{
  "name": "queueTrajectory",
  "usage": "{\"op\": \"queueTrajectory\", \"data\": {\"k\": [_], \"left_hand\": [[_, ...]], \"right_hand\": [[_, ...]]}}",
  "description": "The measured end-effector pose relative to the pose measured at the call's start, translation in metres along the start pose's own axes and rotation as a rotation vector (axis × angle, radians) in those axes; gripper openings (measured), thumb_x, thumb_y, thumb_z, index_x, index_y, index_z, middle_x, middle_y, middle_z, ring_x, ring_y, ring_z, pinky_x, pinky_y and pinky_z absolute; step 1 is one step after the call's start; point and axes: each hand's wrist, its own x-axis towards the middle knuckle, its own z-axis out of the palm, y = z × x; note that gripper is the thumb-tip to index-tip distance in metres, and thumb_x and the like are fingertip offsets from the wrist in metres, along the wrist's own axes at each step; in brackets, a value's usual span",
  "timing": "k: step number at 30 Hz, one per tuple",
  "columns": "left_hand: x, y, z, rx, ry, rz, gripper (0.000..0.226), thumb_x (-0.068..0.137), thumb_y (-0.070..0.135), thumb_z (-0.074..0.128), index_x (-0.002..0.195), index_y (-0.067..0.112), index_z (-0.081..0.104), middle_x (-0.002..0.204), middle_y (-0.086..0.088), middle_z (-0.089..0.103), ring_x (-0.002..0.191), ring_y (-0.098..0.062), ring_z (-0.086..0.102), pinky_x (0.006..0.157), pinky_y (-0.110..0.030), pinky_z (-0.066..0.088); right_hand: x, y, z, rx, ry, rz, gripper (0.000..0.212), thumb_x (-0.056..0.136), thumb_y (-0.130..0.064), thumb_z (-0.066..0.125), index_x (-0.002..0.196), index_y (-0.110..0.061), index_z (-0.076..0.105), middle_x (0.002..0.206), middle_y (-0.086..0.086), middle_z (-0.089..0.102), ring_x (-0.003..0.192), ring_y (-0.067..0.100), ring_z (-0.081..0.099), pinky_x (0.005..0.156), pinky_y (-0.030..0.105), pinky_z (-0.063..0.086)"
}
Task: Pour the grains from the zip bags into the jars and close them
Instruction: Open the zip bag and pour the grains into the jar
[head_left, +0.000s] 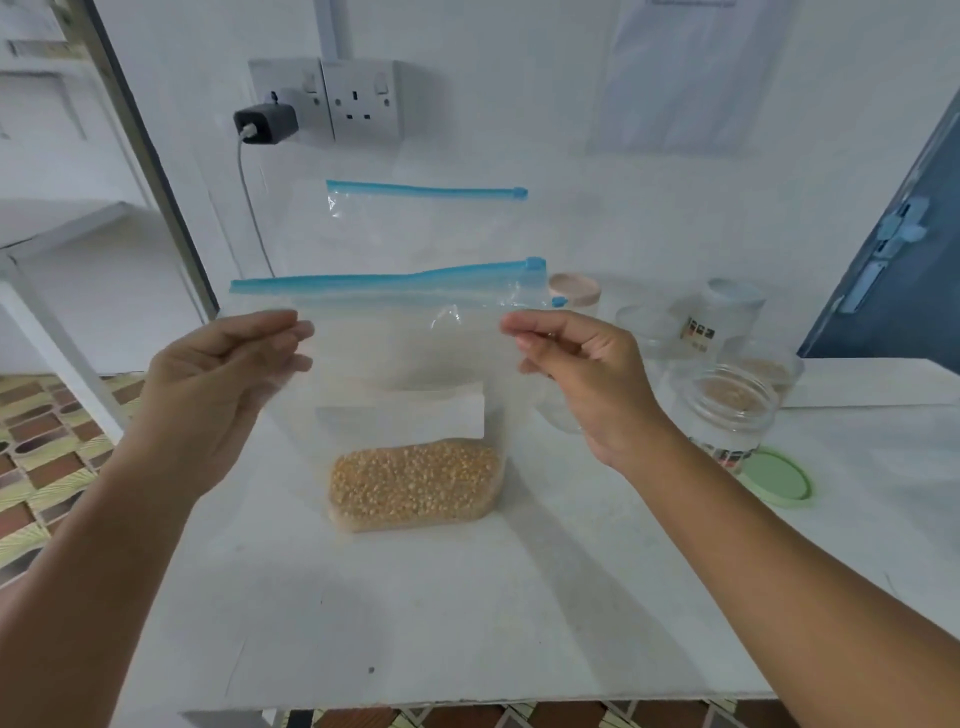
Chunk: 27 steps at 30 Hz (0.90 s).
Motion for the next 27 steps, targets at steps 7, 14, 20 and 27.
{"op": "queueTrajectory", "data": {"k": [7,14,20,27], "left_hand": [[0.016,-0.005,0.022,-0.047,-0.051,0.001,0.024,0.082,0.0,0.068,0.089,0.017,0.084,0.098,-0.004,0.08,0.088,-0.016,0.075,0.094,-0.035,0.06],[0.028,-0.004,0.067,-0.054,-0.145,-0.004,0.02,0.081,-0.001,0.07,0.091,0.012,0.082,0.102,-0.008,0.079,0.091,-0.021,0.075,0.094,-0.039,0.061],[0.034,-0.014,0.129,-0.081,-0.214,-0.058,0.019,0.085,-0.004,0.07,0.1,0.005,0.078,0.104,-0.011,0.079,0.093,-0.022,0.076,0.095,-0.038,0.06],[0.025,-0.031,0.147,0.021,-0.222,-0.069,0.016,0.088,-0.004,0.07,0.099,0.006,0.077,0.105,-0.012,0.079,0.1,-0.027,0.074,0.102,-0.044,0.057]], "right_hand": [[-0.002,0.0,-0.016,0.041,0.053,-0.002,0.029,0.093,0.005,0.07,0.096,-0.021,0.081,0.102,-0.005,0.081,0.102,0.008,0.072,0.096,0.023,0.055],[0.003,-0.01,-0.055,0.037,0.134,-0.002,0.03,0.092,0.005,0.07,0.096,-0.022,0.082,0.105,-0.001,0.081,0.106,0.009,0.072,0.101,0.03,0.054],[-0.003,-0.026,-0.108,-0.019,0.247,-0.017,0.032,0.093,0.003,0.07,0.091,-0.026,0.083,0.107,-0.003,0.08,0.108,0.012,0.072,0.102,0.031,0.054],[-0.016,-0.023,-0.131,0.0,0.329,0.054,0.028,0.096,-0.009,0.072,0.113,-0.021,0.054,0.105,0.004,0.08,0.106,0.011,0.073,0.098,0.03,0.051]]}}
